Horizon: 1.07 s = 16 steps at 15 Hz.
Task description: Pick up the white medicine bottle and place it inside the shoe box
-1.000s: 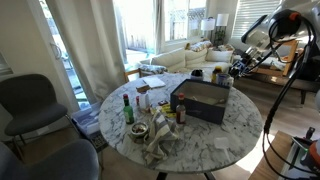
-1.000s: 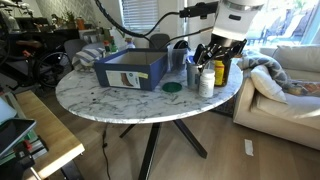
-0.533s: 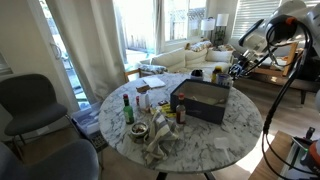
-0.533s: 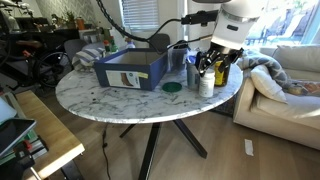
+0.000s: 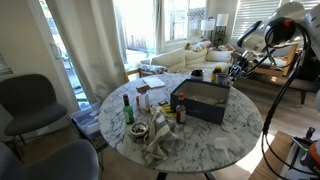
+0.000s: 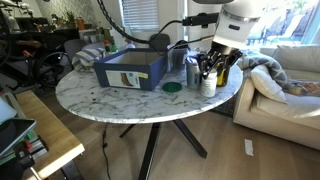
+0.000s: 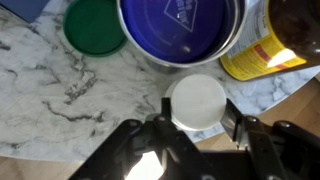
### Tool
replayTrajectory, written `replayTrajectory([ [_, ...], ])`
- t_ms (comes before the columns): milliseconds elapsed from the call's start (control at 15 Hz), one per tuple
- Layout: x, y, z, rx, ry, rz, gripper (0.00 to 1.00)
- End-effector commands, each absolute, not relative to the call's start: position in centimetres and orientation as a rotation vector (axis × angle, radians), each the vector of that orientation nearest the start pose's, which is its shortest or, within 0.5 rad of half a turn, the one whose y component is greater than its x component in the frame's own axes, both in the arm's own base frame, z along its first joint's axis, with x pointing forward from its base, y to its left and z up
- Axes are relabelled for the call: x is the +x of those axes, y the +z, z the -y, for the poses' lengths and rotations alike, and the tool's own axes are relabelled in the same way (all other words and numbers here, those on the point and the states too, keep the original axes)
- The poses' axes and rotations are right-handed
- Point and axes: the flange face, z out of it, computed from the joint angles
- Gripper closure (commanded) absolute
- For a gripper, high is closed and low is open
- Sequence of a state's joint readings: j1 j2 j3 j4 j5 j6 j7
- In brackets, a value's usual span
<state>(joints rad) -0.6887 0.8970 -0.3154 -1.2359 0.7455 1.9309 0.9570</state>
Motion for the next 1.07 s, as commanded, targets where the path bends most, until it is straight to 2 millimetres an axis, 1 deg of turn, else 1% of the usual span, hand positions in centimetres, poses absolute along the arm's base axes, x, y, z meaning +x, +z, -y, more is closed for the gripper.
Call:
replayTrajectory([
  [0,46.1,25.6,55.7,-1.295,0.207,-2.498,0.73],
  [133,44.6,27.0,54.5,-1.396,0.235,-2.538,0.73],
  [267,43.8,28.5,52.0,-1.551,0.268,-2.534,0.73],
  [333,43.9,29.3,50.6,-1.641,0.27,-2.511,0.73],
  [467,44.8,30.9,47.5,-1.814,0.23,-2.456,0.73],
  [667,46.7,34.7,42.9,-1.989,0.031,-2.37,0.73],
  [733,47.2,35.7,41.0,-2.054,-0.017,-2.322,0.73],
  [800,48.1,36.7,38.8,-2.116,-0.058,-2.264,0.73],
  [933,49.7,38.0,35.3,-2.215,-0.138,-2.144,0.73],
  [1000,49.8,38.9,33.5,-2.259,-0.172,-2.077,0.73],
])
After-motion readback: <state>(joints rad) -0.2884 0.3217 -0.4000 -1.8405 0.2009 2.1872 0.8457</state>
